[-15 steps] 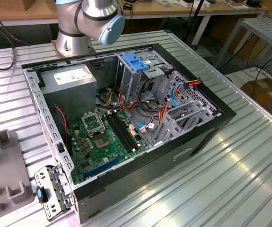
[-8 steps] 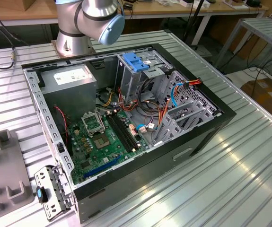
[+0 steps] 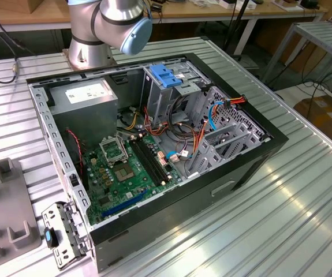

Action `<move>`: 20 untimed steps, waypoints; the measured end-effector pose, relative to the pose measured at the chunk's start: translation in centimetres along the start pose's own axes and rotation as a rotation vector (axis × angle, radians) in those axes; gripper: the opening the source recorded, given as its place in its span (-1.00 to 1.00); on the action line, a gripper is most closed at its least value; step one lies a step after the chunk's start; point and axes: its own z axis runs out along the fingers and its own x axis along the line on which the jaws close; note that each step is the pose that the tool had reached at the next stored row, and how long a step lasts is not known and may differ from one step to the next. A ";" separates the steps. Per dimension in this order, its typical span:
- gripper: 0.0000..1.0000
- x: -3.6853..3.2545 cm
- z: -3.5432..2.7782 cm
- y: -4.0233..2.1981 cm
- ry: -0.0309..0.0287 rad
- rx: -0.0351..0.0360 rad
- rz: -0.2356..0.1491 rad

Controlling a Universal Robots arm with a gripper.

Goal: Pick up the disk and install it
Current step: 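Pick up the disk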

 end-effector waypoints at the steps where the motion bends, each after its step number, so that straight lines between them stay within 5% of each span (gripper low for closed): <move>1: -0.25 0.00 -0.10 0.00 0.0000 0.0001 0.000; 20: -0.25 -0.07 -2.64 0.01 -0.0001 0.0000 0.000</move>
